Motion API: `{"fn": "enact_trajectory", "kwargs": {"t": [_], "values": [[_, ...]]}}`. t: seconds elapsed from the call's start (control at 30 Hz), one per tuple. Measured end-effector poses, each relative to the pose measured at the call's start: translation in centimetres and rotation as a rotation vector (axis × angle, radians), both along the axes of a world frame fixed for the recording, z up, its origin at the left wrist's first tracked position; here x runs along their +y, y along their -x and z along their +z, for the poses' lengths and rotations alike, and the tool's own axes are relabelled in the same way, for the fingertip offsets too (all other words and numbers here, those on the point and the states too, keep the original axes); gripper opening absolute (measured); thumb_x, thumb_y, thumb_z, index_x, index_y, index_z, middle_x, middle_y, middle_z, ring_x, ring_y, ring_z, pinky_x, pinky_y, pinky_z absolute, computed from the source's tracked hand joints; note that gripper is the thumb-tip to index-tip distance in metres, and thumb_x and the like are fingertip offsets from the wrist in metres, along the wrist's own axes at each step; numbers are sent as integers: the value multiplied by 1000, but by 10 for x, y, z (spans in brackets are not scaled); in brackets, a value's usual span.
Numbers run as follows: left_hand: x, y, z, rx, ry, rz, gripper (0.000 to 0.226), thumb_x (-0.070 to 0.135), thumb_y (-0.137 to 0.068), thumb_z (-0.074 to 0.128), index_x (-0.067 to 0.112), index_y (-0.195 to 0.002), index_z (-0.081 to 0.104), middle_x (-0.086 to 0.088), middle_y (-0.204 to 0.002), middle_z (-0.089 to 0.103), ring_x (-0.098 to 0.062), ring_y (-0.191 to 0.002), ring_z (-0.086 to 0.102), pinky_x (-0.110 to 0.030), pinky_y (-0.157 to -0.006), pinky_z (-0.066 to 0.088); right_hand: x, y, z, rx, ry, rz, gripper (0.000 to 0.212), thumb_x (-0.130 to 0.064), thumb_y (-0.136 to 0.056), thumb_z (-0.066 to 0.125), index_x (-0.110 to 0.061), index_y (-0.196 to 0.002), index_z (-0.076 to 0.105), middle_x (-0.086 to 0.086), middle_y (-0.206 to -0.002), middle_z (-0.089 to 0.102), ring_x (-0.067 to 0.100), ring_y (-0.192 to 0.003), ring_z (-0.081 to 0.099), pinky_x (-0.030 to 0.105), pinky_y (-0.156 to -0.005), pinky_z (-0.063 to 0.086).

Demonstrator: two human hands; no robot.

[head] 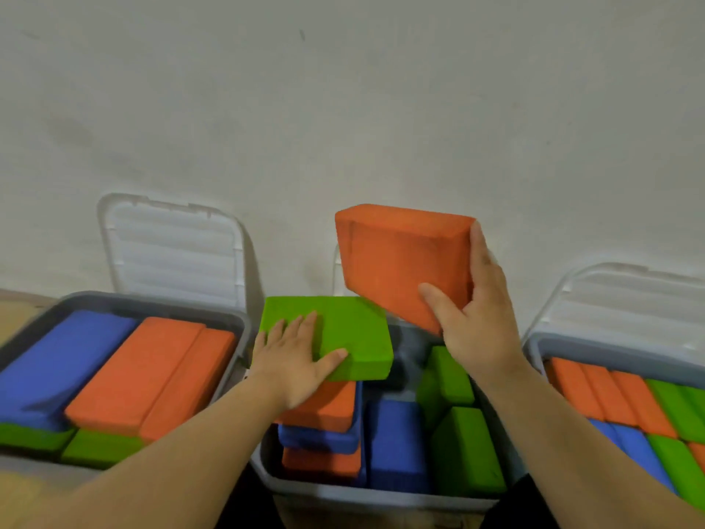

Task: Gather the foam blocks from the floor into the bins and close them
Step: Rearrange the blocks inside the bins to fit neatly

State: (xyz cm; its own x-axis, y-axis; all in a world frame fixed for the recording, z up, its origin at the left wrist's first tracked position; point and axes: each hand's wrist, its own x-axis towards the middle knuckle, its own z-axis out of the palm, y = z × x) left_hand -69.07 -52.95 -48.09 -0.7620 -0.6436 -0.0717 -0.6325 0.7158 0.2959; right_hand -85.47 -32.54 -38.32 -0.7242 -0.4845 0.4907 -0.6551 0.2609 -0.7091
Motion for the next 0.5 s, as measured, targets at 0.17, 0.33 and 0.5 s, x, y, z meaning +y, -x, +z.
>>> {"fn": "enact_trajectory", "kwargs": {"t": [0.17, 0.33, 0.5], "values": [[-6, -16, 11, 421, -282, 63, 112, 87, -79, 48, 41, -161, -14, -4, -172, -4, -21, -158, 9, -44, -126, 20, -36, -10, -40, -576, 199, -117, 88, -64, -89, 64, -57, -157, 9, -9, -154, 47, 18, -132, 53, 36, -112, 42], [-13, -26, 12, 414, -236, 28, 104, 95, -69, 43, 66, -145, -22, 5, -170, -18, -22, -159, 1, -50, -126, 18, -54, -9, -70, -1086, 330, -90, 67, -67, -90, 61, -69, -144, 20, -8, -139, 56, 32, -109, 68, 61, -72, 61], [-16, -25, 17, 401, -253, -59, 100, 94, -67, 47, 76, -139, -20, 10, -167, -25, -19, -159, -6, -48, -127, 15, -62, -4, -76, -1040, 280, -25, 50, -48, -96, 64, -38, -136, 36, -1, -125, 61, 27, -98, 73, 41, -79, 62]]}}
